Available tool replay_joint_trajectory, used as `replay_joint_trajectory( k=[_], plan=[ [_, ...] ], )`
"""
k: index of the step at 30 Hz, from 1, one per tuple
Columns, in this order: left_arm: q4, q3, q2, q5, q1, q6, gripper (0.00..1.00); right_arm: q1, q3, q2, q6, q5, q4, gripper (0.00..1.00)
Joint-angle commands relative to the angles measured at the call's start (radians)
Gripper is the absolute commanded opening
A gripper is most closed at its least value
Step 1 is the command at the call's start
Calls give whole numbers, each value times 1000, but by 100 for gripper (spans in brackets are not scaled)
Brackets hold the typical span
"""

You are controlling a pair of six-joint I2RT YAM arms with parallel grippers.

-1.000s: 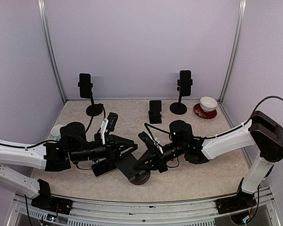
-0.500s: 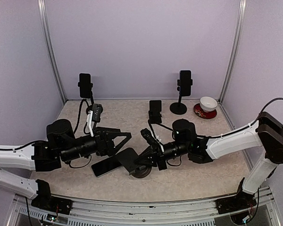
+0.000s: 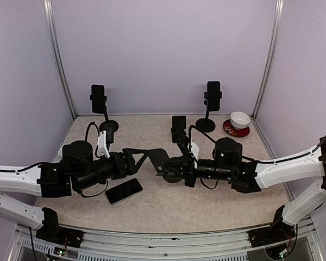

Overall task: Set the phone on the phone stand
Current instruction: Pass from the right arm to the left

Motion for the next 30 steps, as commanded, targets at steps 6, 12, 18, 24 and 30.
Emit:
replay_joint_trajectory(
  k=[6,12,18,24,30],
  plan=[
    [0,108,118,-88,-50,-33,99,89,-13,-40,-100,326,62,0],
    [38,129,171,-98,-62,-37,99,115,-12,-23,-112,384,73,0],
    [55,146,207,-114,-65,-30,99,126,-7,-15,-122,387,71,0],
    [73,167,234,-109,-64,4,99,126,9,5,-122,371,51,0],
    [93,175,259,-76,-67,14,98,126,19,18,-120,366,41,0]
  ],
)
